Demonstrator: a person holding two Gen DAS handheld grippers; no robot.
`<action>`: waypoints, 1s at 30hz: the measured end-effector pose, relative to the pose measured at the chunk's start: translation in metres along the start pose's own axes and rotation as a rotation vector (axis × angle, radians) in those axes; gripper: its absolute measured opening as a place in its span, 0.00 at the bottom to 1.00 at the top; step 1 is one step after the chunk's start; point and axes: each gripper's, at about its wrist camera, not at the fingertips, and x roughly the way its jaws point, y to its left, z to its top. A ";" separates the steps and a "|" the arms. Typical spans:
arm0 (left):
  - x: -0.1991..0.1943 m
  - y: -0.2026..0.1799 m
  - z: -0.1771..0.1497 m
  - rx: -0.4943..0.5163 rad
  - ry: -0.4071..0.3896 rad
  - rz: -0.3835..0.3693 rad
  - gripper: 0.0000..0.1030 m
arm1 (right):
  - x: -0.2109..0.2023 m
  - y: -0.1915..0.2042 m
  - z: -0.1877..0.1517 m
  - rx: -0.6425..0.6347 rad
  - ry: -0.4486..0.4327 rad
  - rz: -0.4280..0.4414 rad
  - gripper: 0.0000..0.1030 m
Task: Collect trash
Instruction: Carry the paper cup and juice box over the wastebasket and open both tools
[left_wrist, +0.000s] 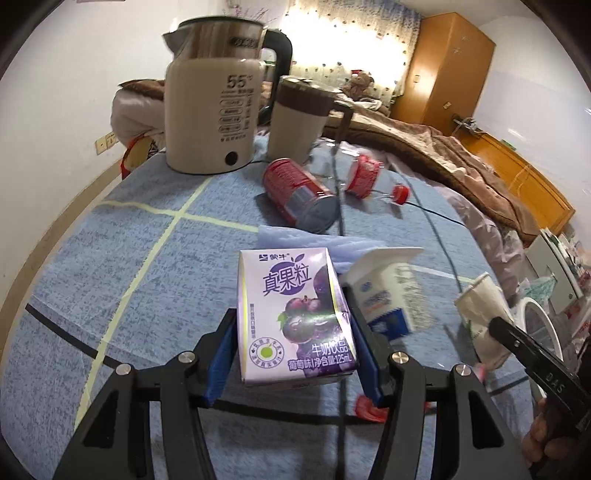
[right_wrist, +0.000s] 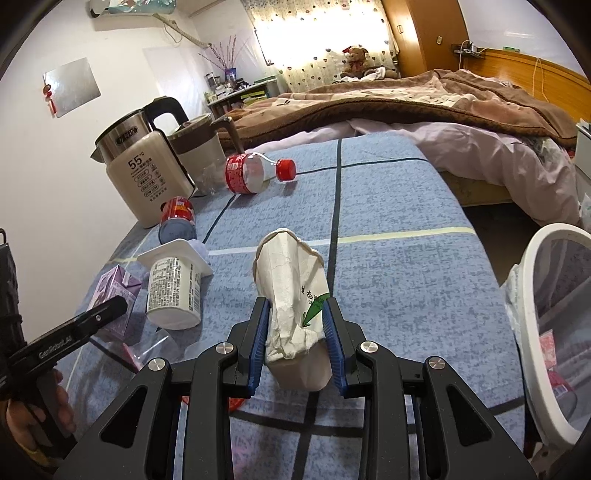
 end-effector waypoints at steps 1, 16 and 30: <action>-0.003 -0.003 0.000 0.006 -0.006 -0.003 0.58 | -0.002 -0.001 -0.001 0.002 -0.003 0.000 0.30; -0.031 -0.064 -0.002 0.124 -0.070 -0.077 0.58 | -0.047 -0.021 -0.001 0.038 -0.085 -0.033 0.30; -0.038 -0.145 -0.010 0.261 -0.086 -0.213 0.58 | -0.097 -0.067 -0.007 0.113 -0.161 -0.118 0.30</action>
